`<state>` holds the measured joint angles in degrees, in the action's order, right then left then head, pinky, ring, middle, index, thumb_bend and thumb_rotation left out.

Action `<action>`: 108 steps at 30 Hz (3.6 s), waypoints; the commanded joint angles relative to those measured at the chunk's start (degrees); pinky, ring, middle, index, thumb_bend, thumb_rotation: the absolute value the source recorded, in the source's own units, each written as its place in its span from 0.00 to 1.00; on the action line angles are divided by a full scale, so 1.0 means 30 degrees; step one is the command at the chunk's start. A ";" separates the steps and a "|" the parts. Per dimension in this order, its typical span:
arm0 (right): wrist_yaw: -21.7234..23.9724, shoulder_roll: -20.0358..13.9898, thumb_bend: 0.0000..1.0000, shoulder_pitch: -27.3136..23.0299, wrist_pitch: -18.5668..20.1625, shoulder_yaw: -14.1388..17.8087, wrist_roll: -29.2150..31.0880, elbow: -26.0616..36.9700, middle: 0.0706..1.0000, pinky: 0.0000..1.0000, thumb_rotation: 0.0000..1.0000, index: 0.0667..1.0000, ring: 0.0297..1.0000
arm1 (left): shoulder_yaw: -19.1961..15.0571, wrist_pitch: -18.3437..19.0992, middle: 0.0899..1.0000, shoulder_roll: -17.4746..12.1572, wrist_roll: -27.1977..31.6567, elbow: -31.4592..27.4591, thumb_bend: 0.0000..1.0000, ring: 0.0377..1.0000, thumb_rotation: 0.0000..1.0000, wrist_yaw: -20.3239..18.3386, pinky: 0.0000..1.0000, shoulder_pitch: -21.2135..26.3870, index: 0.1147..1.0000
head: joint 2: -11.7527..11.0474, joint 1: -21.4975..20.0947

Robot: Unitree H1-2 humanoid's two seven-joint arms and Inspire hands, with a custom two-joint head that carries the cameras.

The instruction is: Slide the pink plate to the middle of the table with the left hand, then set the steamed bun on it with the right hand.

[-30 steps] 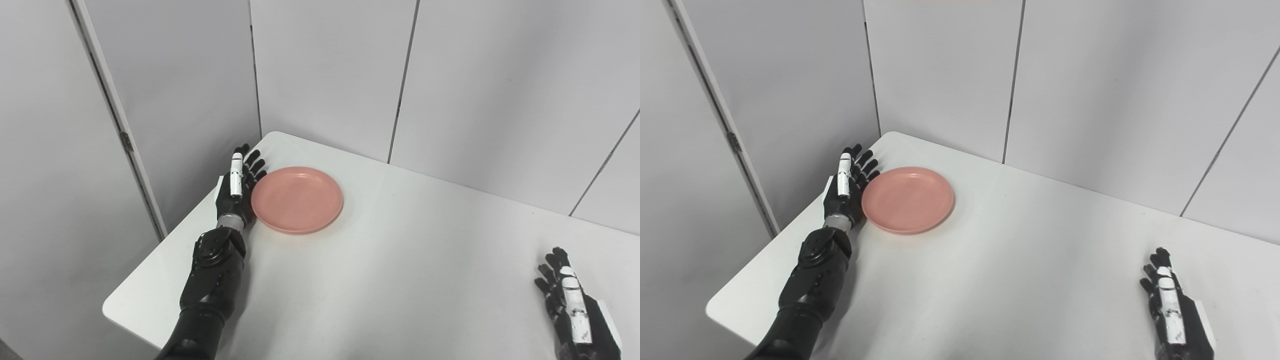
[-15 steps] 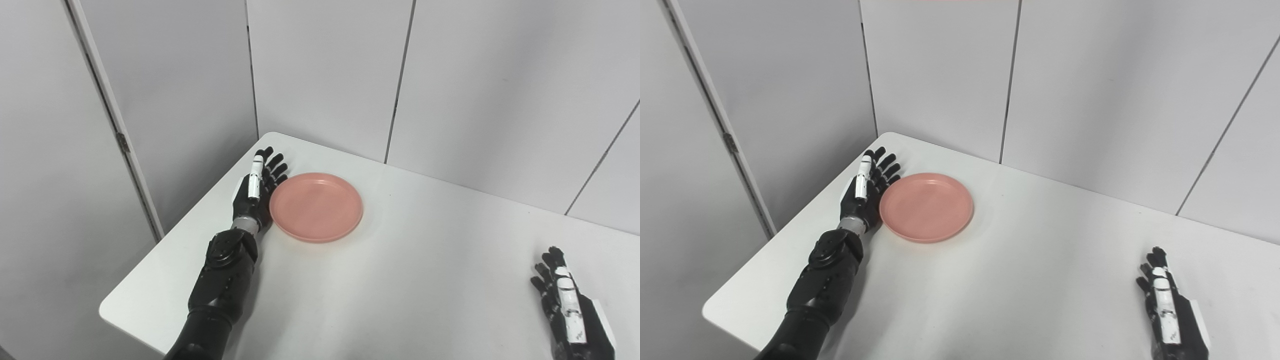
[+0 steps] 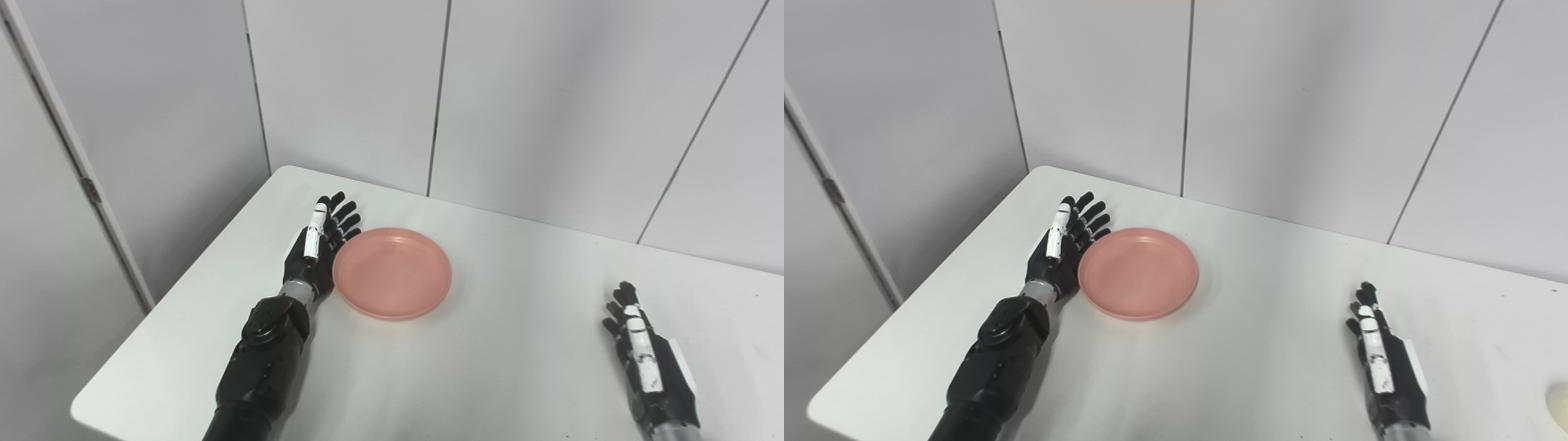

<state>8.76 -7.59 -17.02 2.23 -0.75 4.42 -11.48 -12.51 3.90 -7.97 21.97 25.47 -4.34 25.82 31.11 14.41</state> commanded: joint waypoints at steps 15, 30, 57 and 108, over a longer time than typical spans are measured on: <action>-0.0871 0.0691 0.22 0.0392 0.0722 -0.0462 -0.1012 -0.0469 1.00 1.00 1.00 1.00 1.00 | 0.3218 0.3345 0.96 0.1814 -0.0840 -0.1397 0.37 0.96 1.00 -0.1145 0.98 -0.1817 0.97 | 0.0506 -0.1832; -0.1230 0.1078 0.21 0.0422 0.1175 -0.0671 -0.1418 -0.0123 1.00 0.99 1.00 1.00 0.99 | 0.4558 0.3226 0.94 0.2079 -0.1426 -0.0886 0.43 0.94 1.00 -0.2887 0.95 -0.2564 0.94 | 0.1031 -0.3531; -0.2535 0.1517 0.29 -0.0316 0.0404 -0.0787 -0.2442 -0.0805 0.99 0.97 1.00 1.00 0.98 | 0.4410 0.2658 0.92 0.1413 -0.1353 0.0259 0.46 0.91 1.00 -0.4376 0.92 -0.2688 0.92 | 0.0832 -0.7822; -0.1036 -0.9284 0.99 -0.0713 0.7130 0.2812 -1.3931 0.7266 0.89 0.69 0.51 0.88 0.83 | 0.1786 -0.1522 0.85 -0.1212 0.0108 0.9351 0.51 0.83 0.89 -0.9287 0.80 0.0028 0.85 | 0.0112 -1.4396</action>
<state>5.95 -33.35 -18.00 23.36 6.79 -37.46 9.97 -7.31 -3.48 -10.12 24.53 46.58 -33.33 33.32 31.38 -28.83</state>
